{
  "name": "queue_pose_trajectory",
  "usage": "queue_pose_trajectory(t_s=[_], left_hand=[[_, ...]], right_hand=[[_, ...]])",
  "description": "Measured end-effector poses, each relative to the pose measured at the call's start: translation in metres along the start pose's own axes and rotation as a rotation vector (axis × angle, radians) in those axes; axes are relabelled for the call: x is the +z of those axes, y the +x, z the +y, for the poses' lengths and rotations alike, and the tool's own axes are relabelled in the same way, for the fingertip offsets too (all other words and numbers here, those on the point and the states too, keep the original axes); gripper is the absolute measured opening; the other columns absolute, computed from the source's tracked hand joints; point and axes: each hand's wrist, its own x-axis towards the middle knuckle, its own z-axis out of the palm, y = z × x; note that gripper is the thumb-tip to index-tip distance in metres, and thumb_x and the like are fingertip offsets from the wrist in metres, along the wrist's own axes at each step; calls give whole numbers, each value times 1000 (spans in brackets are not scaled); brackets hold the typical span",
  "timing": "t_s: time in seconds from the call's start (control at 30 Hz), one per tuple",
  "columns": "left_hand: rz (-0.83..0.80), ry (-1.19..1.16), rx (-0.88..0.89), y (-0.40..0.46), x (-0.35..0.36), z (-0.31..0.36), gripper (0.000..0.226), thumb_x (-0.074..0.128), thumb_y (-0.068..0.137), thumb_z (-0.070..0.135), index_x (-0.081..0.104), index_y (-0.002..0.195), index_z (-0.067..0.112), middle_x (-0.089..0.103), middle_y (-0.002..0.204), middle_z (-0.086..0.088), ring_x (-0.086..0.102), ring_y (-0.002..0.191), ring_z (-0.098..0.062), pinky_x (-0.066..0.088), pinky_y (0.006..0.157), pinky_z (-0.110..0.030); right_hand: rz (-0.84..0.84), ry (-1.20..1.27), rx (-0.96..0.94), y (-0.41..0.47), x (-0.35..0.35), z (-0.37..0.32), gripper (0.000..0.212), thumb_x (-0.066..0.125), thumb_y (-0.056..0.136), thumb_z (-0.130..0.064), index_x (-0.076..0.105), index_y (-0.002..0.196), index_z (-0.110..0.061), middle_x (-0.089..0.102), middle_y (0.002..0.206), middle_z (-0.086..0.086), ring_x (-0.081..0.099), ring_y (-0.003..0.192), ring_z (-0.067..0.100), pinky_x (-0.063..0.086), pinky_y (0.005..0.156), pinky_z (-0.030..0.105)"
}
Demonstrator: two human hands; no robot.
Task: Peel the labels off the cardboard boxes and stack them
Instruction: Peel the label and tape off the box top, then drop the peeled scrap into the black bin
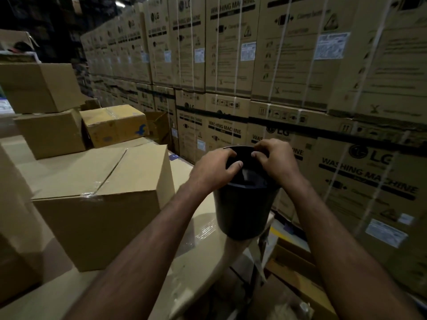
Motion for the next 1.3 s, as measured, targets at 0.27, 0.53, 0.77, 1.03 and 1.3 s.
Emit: queue_pose_trajectory(t_s=[0.27,0.53,0.77,1.03,1.3], left_hand=[[42,6,-21,-17,-8,-15,42,56,98,40,57,135,19,63,127,-2,58,113,-14,53,89,-34],[168,23,-40,-66,-64,-67,42,54,98,43,63,130,17,66,128,0,59,118,-15,50,96,-36],[408,140,-286,-163,-161,-195,26,52,99,19,70,118,15,69,121,-3,61,110,-18,47,89,-29],[375,182,-420,-189,-153,-235,28,51,100,23,66,125,24,56,137,-2,43,132,-21,38,108,-41],[425,26,-445,-195,-135,-251,28,51,103,22,65,128,23,48,144,-6,44,135,-23,43,102,-31]], right_hand=[[51,115,-79,-15,6,-14,17,66,92,-20,72,107,-15,68,105,1,59,96,10,48,81,25],[196,346,-219,-72,47,-119,10,62,92,-15,71,94,-11,66,89,2,61,82,16,51,73,33],[102,314,-303,-127,141,-277,20,63,92,-17,71,109,-12,63,104,6,57,97,19,45,79,25],[79,128,-266,-127,172,-279,33,64,91,-20,66,124,-17,62,119,6,53,108,23,50,85,35],[26,92,-249,-128,187,-265,31,64,91,-17,66,121,-17,59,121,6,47,111,25,48,87,34]])
